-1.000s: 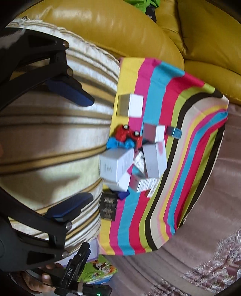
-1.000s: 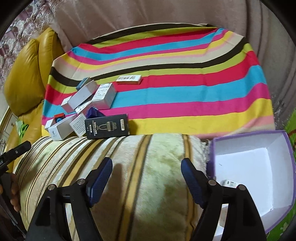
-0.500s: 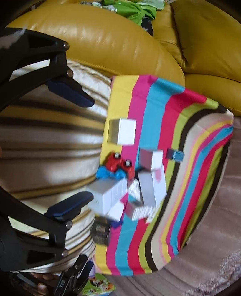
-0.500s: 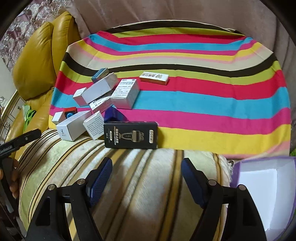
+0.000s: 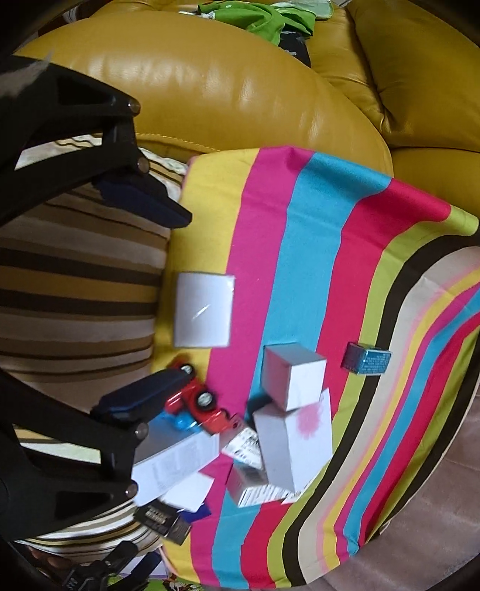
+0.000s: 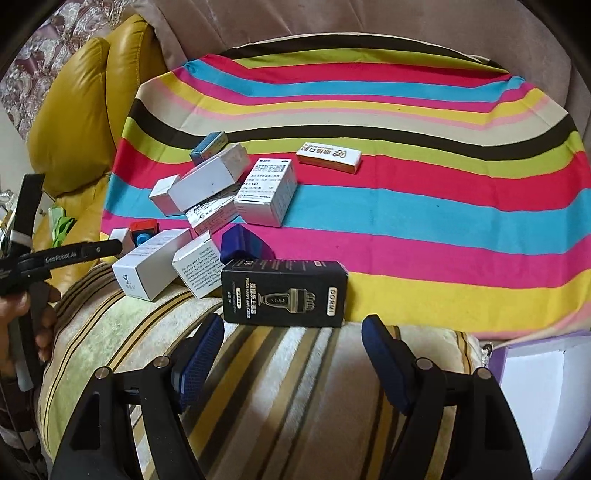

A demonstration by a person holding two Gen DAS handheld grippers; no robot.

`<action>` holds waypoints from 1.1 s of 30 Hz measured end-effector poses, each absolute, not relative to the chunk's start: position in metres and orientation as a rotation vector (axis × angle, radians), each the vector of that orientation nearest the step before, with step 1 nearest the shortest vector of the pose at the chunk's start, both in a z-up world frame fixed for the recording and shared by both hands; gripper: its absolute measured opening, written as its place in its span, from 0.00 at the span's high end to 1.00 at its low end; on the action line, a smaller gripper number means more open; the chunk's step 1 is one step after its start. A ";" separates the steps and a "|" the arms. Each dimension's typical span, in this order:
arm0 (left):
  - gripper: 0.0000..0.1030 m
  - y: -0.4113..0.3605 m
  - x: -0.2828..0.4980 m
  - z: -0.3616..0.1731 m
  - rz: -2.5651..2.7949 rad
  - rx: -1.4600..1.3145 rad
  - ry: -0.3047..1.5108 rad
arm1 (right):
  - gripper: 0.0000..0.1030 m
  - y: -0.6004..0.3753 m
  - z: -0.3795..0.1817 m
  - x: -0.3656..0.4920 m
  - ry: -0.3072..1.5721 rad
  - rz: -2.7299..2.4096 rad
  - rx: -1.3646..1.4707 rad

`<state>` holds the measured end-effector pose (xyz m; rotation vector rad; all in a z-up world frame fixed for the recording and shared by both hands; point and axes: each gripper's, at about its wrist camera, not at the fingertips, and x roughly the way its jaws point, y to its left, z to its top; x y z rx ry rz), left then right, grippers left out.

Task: Organize rigid objects
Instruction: 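Grasp the small white cube box with the left tool, then grasp the black DORMI box with the right tool while the left tool holds its box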

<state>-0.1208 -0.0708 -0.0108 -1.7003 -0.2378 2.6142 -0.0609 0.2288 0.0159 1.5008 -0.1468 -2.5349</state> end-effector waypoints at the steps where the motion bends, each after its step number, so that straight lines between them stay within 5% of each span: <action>1: 0.22 -0.071 -0.123 -0.012 2.614 -1.709 -0.235 | 0.24 0.227 0.015 -0.063 -0.140 -2.529 1.504; 6: 0.31 -0.070 -0.135 -0.024 2.561 -1.765 -0.220 | 0.24 0.218 0.010 -0.073 -0.119 -2.506 1.517; 10: 0.51 -0.067 -0.139 -0.031 2.523 -1.790 -0.208 | 0.24 0.215 0.004 -0.081 -0.121 -2.485 1.539; 33: 0.51 -0.069 -0.121 -0.009 2.652 -1.622 -0.206 | 0.18 0.199 -0.004 -0.108 -0.002 -2.492 1.553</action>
